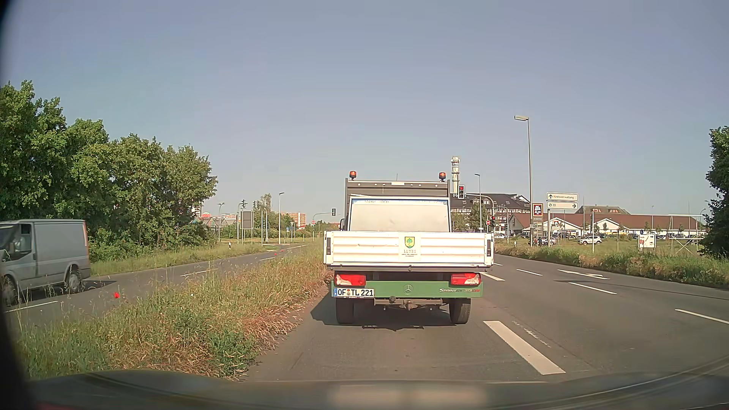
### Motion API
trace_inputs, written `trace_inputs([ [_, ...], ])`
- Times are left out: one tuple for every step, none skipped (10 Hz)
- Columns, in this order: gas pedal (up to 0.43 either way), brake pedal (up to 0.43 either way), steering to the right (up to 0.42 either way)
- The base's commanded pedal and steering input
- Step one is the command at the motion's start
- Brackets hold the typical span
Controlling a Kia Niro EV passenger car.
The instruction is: Follow the waypoints while adhering to traffic rules and regulations
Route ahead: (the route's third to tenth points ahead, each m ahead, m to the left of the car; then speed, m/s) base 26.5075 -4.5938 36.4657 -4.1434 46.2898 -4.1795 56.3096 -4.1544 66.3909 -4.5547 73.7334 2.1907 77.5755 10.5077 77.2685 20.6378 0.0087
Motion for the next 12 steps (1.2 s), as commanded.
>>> trace_inputs([
  [0.0,0.22,0.002],
  [0.0,0.22,0.002],
  [0.0,0.22,0.002],
  [0.0,0.22,0.002],
  [0.0,0.22,0.001],
  [0.0,0.22,0.002],
  [0.0,0.22,0.002],
  [0.0,0.22,0.002],
  [0.0,0.22,0.002],
  [0.0,0.22,0.002],
  [0.0,0.213,0.002],
  [0.0,0.22,0.002],
])
